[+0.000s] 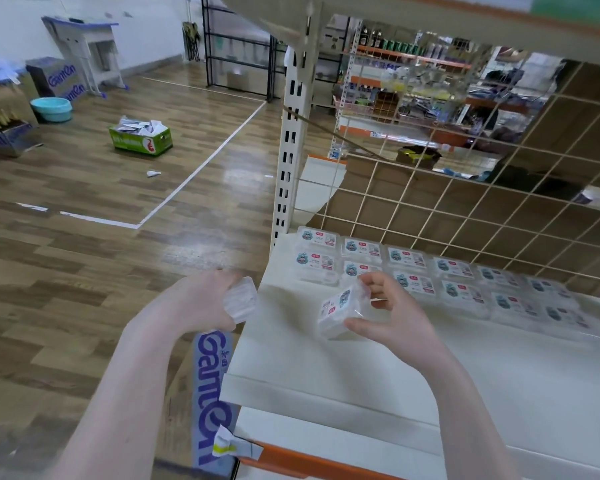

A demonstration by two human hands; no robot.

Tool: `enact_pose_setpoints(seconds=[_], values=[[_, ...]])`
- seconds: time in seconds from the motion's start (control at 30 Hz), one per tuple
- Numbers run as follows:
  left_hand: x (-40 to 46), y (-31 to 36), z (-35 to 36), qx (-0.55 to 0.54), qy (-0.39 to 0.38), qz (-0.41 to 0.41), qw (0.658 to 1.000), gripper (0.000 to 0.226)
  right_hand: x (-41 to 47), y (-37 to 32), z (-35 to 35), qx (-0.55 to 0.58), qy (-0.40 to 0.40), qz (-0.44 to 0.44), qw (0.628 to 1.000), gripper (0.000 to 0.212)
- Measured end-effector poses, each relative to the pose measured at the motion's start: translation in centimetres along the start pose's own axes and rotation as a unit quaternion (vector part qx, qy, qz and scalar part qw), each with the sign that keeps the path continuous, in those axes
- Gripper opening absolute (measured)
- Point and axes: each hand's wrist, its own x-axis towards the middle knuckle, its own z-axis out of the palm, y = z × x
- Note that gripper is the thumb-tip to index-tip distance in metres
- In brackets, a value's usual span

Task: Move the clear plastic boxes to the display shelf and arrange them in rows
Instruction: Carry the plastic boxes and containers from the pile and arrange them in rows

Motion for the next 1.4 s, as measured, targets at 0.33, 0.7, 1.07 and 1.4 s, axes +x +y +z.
enact_pose_setpoints(seconds=[0.33,0.7,1.07,1.4], values=[[0.2,1.4,0.0,-0.001,0.001,0.006,1.0,0.074,-0.5,1.3,0.0,-0.224,-0.047,0.027,0.973,0.071],[0.0,1.5,0.2,0.001,0.0,-0.002,1.0,0.085,-1.3,-0.1,-0.4,-0.35,-0.116,-0.017,0.929,0.055],[-0.7,0.8,0.3,-0.008,-0.002,-0.018,1.0,0.08,0.6,-0.6,-0.3,-0.209,-0.203,-0.086,0.953,0.069],[-1.2,0.2,0.2,0.002,0.001,-0.025,1.0,0.078,0.4,0.1,2.4,-0.326,-0.09,-0.139,0.931,0.061]])
